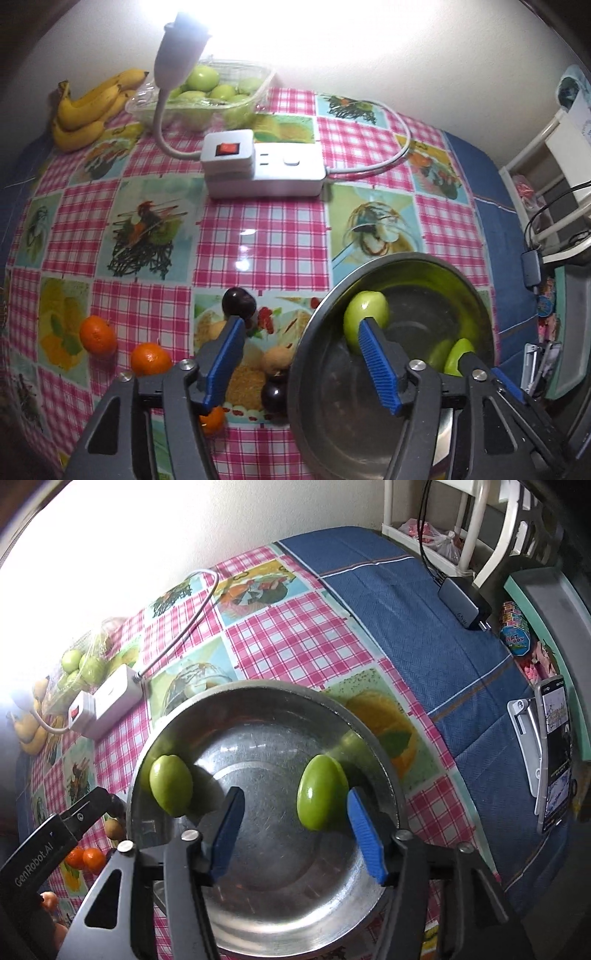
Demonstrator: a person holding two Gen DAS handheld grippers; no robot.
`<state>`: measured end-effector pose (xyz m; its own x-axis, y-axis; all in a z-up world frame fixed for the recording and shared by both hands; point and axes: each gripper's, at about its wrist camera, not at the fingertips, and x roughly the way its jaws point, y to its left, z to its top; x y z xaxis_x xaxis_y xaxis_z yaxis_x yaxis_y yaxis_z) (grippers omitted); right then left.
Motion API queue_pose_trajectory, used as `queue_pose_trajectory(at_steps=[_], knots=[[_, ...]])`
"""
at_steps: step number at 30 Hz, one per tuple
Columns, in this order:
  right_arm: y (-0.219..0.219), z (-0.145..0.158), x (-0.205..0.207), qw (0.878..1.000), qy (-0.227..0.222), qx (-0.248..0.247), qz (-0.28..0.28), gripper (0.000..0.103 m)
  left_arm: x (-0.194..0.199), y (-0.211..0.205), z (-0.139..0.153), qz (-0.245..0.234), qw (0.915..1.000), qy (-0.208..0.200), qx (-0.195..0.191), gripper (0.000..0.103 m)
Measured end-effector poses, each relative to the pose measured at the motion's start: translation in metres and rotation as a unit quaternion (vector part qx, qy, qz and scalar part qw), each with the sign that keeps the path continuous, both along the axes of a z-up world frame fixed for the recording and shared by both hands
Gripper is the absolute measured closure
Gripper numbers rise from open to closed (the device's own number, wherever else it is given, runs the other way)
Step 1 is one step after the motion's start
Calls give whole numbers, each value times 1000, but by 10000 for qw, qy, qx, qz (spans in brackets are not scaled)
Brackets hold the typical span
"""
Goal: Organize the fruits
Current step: 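Open both tools to release the green fruits inside the steel bowl, then withdraw both tools from the bowl toward the tangerines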
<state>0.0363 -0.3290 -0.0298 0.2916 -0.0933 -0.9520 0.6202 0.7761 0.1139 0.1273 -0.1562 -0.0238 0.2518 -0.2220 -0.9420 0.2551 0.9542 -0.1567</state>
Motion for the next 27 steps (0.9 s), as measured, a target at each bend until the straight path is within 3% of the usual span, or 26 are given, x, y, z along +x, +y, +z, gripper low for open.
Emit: queue_pose_trajectory(at_steps=[2,6,12,14,24,26,27], knots=[[1,-5,1,10000,71,3,41,33,-1,3,-5,70,9999,5,112,27],[3,-12,2,9999,125,41,105,22,1,12,-14,304,9990,25,313,10],[5,-17,3,9997,167,48,157,20,6,29,-24,625,9969,77,463,2],[6,-18,3,9997,189,59,165,11,8,34,-25,689,9963,69,504,0],[7,-18,5,9996,180,35,206,10,11,42,-26,837,9948,38,575,0],[7,-18,6,9996,177,12,221,0,10,44,-26,832,9948,26,583,0],[8,-17,6,9996,169,-2,226,0,10,44,-26,833,9949,33,569,0]])
